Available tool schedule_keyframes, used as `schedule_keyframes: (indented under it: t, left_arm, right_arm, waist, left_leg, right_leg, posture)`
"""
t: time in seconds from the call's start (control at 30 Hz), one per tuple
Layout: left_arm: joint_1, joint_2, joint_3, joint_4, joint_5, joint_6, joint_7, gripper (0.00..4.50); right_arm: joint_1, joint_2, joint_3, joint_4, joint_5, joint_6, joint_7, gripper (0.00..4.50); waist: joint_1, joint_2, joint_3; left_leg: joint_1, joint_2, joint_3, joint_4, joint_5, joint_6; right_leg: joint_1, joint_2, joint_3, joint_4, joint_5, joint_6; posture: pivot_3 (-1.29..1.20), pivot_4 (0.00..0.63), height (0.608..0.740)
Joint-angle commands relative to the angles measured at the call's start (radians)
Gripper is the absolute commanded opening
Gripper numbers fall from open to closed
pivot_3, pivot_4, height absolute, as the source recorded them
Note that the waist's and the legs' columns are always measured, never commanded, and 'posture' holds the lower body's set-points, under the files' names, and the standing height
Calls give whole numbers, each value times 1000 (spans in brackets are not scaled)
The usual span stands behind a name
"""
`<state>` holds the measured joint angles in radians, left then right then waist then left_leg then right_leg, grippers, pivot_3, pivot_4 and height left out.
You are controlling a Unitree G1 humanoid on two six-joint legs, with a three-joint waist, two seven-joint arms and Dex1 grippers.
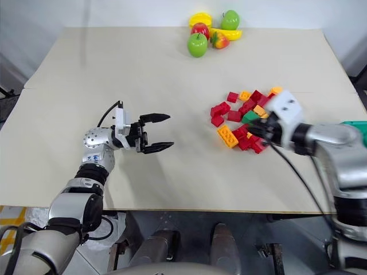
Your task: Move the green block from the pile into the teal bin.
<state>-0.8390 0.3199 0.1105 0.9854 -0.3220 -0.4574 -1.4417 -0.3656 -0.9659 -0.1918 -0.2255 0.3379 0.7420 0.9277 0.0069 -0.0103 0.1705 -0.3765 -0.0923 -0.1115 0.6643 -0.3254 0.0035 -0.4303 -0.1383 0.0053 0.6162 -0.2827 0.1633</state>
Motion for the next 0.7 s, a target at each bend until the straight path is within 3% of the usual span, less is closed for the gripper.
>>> schedule_keyframes:
  t: [0.03, 0.23, 0.5, 0.7]
  left_arm:
    - [-10, 1, 5, -25, -9, 12, -15, 4500]
    - [-13, 11, 8, -27, -5, 21, -10, 4500]
    - [-15, 3, 3, -32, -2, 17, -6, 4500]
    - [-23, -3, -11, -51, 2, 22, -19, 4500]
  right_arm:
    - [23, -54, -72, -26, 23, -2, 24, 2519]
    - [13, -89, -51, 0, 17, 24, 20, 4471]
    - [-262, 48, 175, 223, -94, 50, -95, 4471]
    - [-513, 226, 332, 560, -191, 17, -120, 4471]
  waist:
    - [-7, 0, 0]
    - [-7, 0, 0]
    - [-8, -1, 1]
    - [-14, 0, 1]
  left_leg:
    - [0, 0, 1, 0, 0, 0]
    - [1, 1, 2, 1, 0, -1]
    - [2, 3, 3, 2, 0, -1]
    - [0, 2, 3, 1, 0, 0]
  right_leg:
    - [0, 0, 0, -1, 0, 1]
    - [0, 0, 1, -2, 1, 0]
    - [0, -1, 1, -3, 1, 1]
    - [0, -2, 1, -3, 2, 2]
  posture:
    - [0, 150, 740]
    - [0, 150, 740]
    - [0, 150, 740]
    - [0, 150, 740]
